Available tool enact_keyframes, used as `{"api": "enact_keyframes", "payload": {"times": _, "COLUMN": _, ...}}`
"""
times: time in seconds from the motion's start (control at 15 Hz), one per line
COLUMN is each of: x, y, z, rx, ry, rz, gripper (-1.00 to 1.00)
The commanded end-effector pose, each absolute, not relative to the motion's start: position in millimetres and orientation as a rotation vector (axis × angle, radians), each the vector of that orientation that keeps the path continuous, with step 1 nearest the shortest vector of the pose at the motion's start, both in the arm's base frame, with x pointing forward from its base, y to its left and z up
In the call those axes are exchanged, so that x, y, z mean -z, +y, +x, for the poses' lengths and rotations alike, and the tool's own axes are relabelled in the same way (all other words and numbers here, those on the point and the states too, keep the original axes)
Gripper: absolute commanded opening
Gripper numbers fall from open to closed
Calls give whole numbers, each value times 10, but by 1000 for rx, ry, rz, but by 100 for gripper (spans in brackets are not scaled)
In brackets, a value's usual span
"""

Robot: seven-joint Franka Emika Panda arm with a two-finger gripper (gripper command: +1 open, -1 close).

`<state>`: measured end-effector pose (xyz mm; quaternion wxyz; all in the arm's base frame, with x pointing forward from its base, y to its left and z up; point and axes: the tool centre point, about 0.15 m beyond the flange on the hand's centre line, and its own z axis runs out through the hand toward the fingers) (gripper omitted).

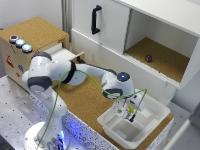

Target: Put the yellow block inside the box

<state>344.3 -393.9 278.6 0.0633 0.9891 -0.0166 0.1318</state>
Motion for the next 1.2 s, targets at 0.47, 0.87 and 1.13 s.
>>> {"api": "enact_keyframes", "payload": {"times": 0.47, "x": -2480, "y": -3939, "z": 3636, "rx": -460, "ry": -84, "rz": 2997, "gripper": 100}}
{"api": "enact_keyframes", "payload": {"times": 0.87, "x": -3211, "y": -3803, "z": 3332, "rx": -672, "ry": -61, "rz": 2985, "gripper": 100}}
{"api": "enact_keyframes", "payload": {"times": 1.13, "x": -3467, "y": -3491, "z": 3259, "rx": -754, "ry": 25, "rz": 3010, "gripper": 100}}
